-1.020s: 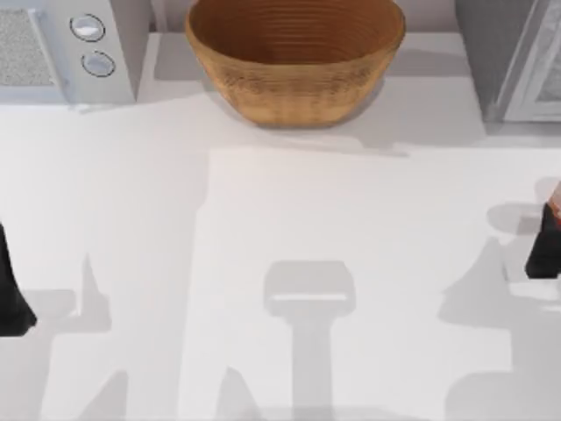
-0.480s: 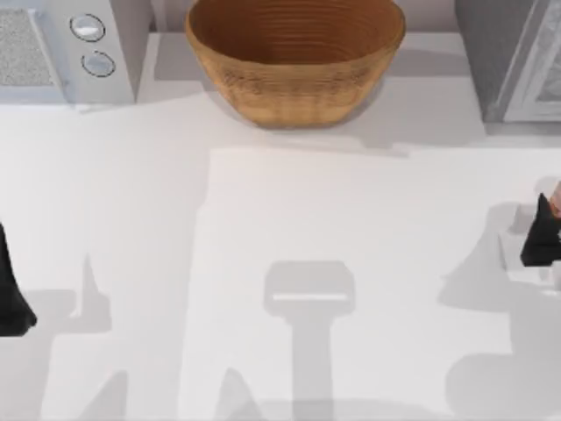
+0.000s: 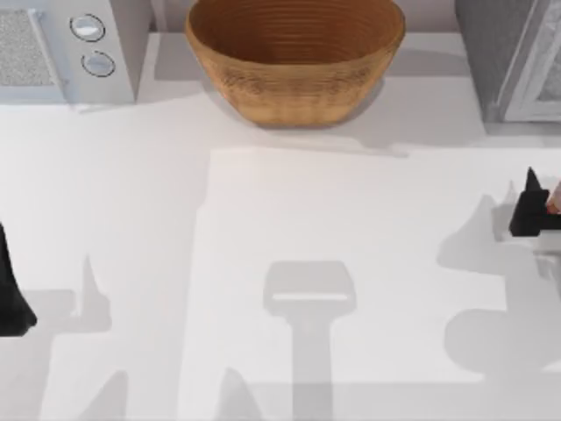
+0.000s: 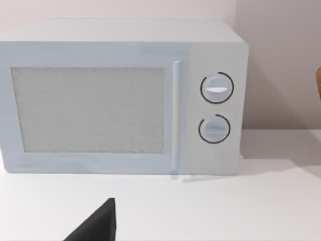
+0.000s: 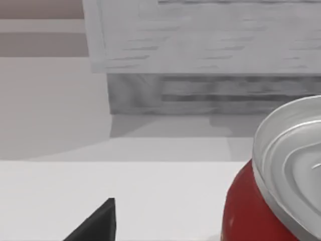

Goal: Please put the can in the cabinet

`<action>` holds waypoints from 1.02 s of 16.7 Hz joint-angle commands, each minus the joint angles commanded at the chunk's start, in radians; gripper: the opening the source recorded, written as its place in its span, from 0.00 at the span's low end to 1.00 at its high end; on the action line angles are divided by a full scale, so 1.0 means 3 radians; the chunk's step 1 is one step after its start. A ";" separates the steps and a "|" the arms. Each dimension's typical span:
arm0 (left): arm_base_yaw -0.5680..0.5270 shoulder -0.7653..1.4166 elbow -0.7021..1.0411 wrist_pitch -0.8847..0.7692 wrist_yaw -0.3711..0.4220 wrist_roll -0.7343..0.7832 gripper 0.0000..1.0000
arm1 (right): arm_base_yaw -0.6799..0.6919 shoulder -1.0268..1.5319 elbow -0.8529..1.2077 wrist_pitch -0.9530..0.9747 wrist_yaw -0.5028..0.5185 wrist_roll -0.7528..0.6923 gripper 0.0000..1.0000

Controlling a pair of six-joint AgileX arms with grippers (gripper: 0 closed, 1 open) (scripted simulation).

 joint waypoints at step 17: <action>0.0000 0.0000 0.0000 0.0000 0.0000 0.0000 1.00 | 0.0000 0.0000 0.0000 0.0000 0.0000 0.0000 0.00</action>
